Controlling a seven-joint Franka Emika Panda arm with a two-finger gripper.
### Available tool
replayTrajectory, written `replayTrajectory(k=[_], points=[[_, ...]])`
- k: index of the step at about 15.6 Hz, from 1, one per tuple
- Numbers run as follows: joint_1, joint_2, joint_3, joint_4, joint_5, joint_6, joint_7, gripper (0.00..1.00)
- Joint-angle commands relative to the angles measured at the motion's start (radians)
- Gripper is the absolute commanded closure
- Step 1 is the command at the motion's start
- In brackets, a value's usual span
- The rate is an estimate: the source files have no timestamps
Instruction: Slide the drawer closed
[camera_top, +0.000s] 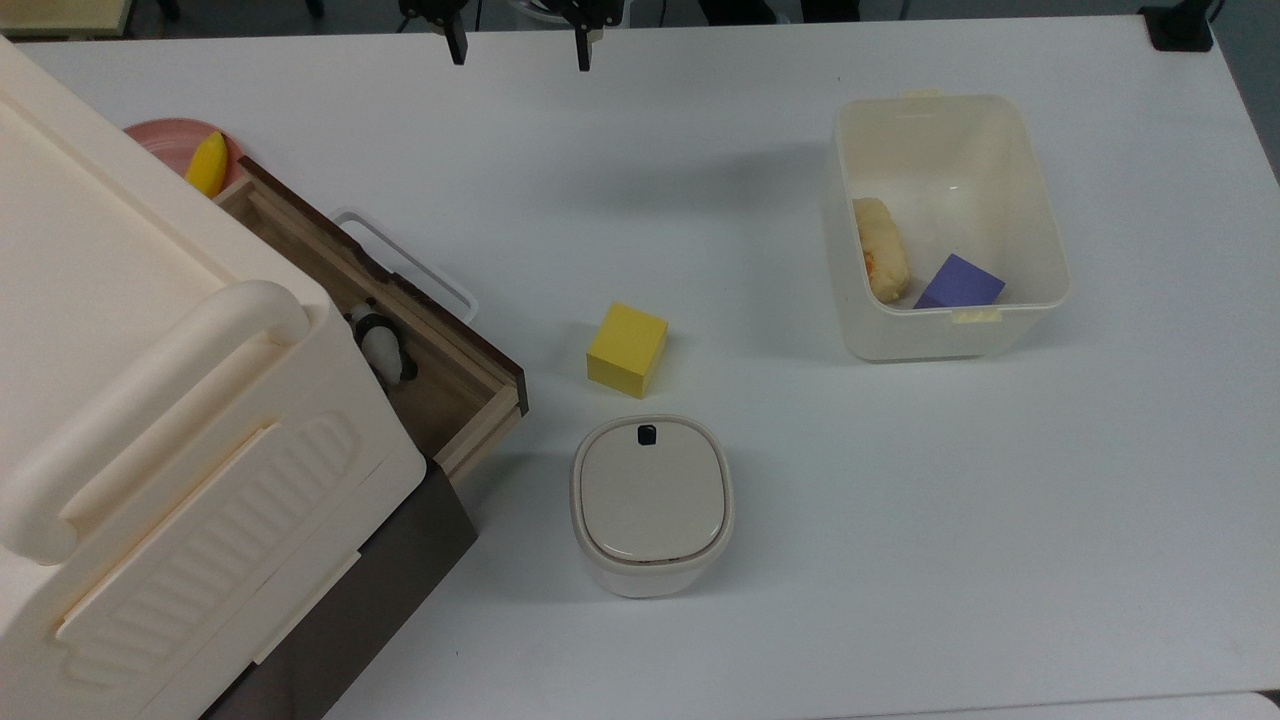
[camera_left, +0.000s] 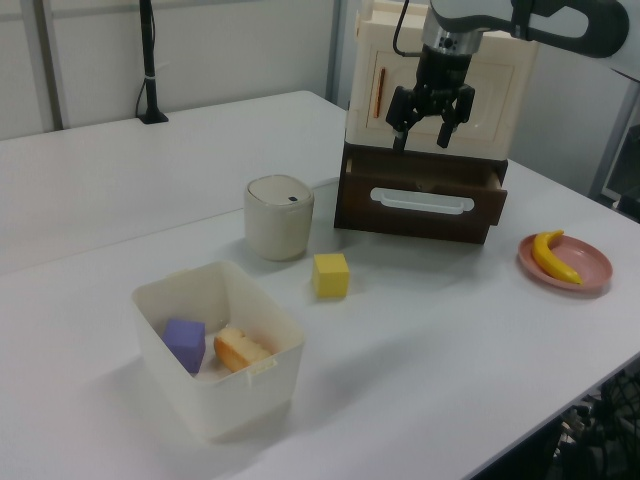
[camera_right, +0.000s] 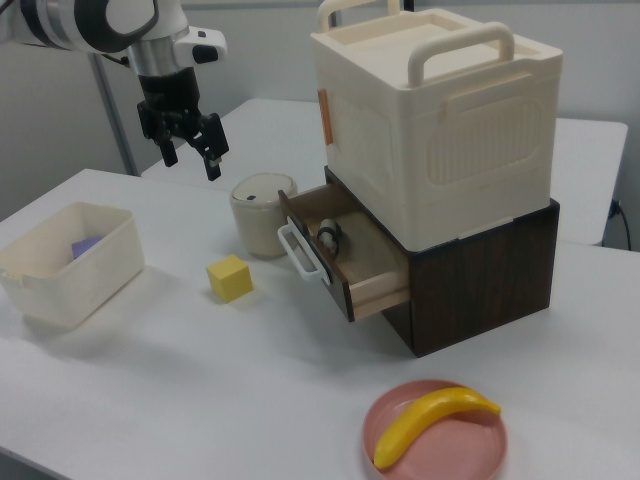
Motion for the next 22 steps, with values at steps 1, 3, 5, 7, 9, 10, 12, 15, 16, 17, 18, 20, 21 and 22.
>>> replayTrajectory(k=[1,3,5,7,9,10,12,15,16,17,18,20,21,22], points=[[0.005,-0.035,-0.017,-0.036,0.026,0.031,-0.020,0.00],[0.004,-0.035,-0.016,-0.037,0.026,0.028,-0.020,0.00],[0.004,-0.036,-0.014,-0.039,0.026,0.021,-0.031,0.00],[-0.005,-0.038,-0.014,-0.037,0.026,0.024,-0.025,0.00],[-0.005,-0.038,-0.016,-0.036,0.026,0.024,-0.029,0.00],[-0.005,-0.038,-0.014,-0.037,0.024,0.022,-0.034,0.00],[-0.003,-0.033,-0.016,-0.040,0.023,0.028,-0.043,0.00],[-0.005,-0.033,-0.016,-0.051,0.053,0.024,-0.043,0.94],[-0.006,-0.033,-0.017,-0.051,0.099,0.022,-0.049,1.00],[-0.006,-0.033,-0.016,-0.054,0.101,0.025,-0.042,1.00],[-0.005,-0.032,-0.016,-0.054,0.101,0.027,-0.036,1.00],[0.000,-0.030,-0.014,-0.078,0.113,0.027,0.012,1.00],[0.007,-0.015,-0.014,-0.091,0.115,0.030,0.047,1.00],[0.008,0.011,-0.014,-0.091,0.115,0.031,0.074,1.00]])
